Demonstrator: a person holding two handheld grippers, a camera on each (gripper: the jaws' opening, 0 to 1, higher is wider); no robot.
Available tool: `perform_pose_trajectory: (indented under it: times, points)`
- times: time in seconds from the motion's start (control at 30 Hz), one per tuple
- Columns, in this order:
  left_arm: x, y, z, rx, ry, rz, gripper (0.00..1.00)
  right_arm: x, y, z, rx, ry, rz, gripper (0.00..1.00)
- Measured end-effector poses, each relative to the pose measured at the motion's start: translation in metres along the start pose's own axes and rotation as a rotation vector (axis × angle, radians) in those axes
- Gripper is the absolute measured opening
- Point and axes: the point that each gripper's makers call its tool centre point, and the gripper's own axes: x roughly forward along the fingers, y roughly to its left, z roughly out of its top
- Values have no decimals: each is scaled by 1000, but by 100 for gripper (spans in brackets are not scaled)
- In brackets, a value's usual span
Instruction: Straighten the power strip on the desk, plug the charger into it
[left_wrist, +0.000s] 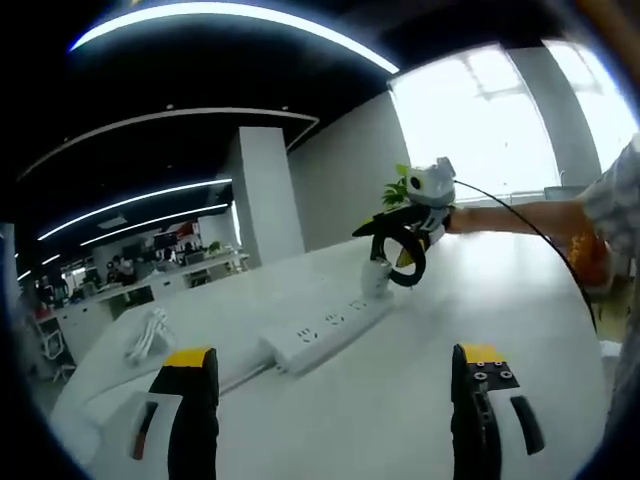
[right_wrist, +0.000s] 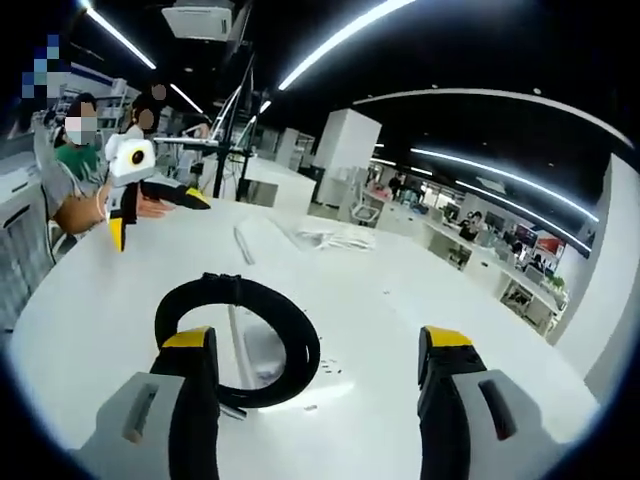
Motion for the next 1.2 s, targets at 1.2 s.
perform_pose_trajectory:
  times: [1.2]
  points:
    - [0, -3, -2, -10, -1, -9, 98, 15, 31, -3, -138, 213, 156, 40]
